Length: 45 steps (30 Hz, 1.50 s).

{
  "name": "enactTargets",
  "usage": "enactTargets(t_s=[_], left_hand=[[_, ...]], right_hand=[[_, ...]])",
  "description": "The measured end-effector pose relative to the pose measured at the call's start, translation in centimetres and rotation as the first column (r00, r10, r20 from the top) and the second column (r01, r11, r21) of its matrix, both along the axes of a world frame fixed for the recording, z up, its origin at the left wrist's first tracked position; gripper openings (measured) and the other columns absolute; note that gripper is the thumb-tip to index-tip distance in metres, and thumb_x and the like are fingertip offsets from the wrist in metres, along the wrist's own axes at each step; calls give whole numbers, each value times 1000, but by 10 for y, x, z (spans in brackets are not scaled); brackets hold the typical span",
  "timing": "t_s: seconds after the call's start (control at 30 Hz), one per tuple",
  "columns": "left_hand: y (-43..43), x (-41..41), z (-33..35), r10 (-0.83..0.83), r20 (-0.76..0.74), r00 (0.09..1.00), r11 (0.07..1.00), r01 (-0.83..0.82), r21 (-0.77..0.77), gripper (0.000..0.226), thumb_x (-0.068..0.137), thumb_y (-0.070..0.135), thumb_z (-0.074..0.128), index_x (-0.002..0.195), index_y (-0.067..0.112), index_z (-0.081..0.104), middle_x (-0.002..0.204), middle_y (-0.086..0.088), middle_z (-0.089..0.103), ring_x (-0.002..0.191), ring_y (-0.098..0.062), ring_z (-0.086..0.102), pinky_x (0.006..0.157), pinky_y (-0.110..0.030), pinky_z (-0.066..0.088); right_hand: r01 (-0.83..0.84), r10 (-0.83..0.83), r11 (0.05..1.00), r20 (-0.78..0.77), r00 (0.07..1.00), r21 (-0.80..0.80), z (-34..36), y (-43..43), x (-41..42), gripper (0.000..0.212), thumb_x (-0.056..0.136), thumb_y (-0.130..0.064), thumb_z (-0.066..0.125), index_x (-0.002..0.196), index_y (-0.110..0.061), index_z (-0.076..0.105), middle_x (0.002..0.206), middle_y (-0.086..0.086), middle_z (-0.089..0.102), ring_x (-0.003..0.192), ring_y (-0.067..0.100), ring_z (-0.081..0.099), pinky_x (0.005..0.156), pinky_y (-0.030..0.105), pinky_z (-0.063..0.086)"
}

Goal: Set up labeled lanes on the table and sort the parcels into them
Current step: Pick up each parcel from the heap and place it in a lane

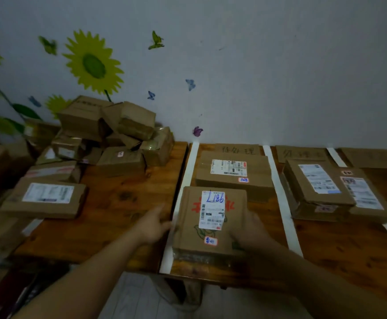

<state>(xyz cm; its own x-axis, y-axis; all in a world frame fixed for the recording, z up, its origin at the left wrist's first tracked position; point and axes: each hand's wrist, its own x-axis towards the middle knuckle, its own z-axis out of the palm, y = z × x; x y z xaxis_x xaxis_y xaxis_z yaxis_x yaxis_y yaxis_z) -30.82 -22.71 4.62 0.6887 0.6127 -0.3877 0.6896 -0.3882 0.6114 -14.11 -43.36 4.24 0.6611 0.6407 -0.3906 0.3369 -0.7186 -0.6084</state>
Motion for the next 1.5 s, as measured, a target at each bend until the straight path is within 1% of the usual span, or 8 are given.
enactTargets(t_s=[0.33,0.53,0.67,0.8,0.93,1.03,1.17,1.5], left_hand=[[128,-183,85,263,16,965,933,-259,248,73,88,33,62,148,18,24,152,-11,28,135,-28,33,106,-31,28],[198,-298,103,322,161,933,923,-347,167,63,88,20,64,143,14,33,142,-5,42,114,-9,45,94,-20,34],[242,-347,99,409,69,910,906,-414,86,66,92,25,58,147,15,24,150,-11,31,135,-25,34,103,-33,33],[274,-356,86,419,59,906,908,-420,0,61,92,25,57,145,19,27,145,-10,39,130,-25,41,98,-32,37],[307,-336,63,406,38,913,913,-404,-56,58,90,24,59,142,24,33,143,-3,40,123,-16,43,90,-27,35],[331,-314,42,398,27,917,915,-395,-79,58,86,26,62,138,27,36,131,6,47,94,1,41,75,-16,33],[360,-300,13,467,-7,884,872,-462,-165,54,84,27,64,133,30,40,112,16,53,100,-4,51,95,-30,42],[394,-294,23,714,271,645,698,-627,-345,49,89,16,59,134,30,43,118,3,57,98,-11,58,73,-24,47]], right_hand=[[-388,359,906,179,916,167,105,180,-89,69,89,-43,59,147,-17,31,148,9,35,132,27,39,105,34,35],[-422,399,881,144,906,213,111,289,-192,68,88,-40,62,146,-22,32,148,7,36,129,26,43,100,33,41],[-405,398,902,74,914,151,94,339,-240,72,87,-43,62,148,-28,27,154,5,28,136,25,34,106,35,33],[-400,402,912,-6,916,88,67,374,-259,72,88,-40,62,148,-26,25,152,5,31,134,24,37,103,35,37],[-388,392,920,-144,908,57,38,414,-257,67,92,-33,59,148,-23,25,144,4,42,120,18,51,67,16,43],[-349,349,936,-231,908,44,11,449,-253,63,92,-28,59,146,-21,27,138,6,49,114,19,55,78,26,51],[-340,358,934,-275,893,111,-29,484,-253,39,92,-15,58,126,-29,47,138,4,49,119,14,51,89,29,46],[35,85,958,-399,913,283,-22,514,-233,81,78,-12,73,143,-29,28,146,8,39,126,30,47,90,45,52]])
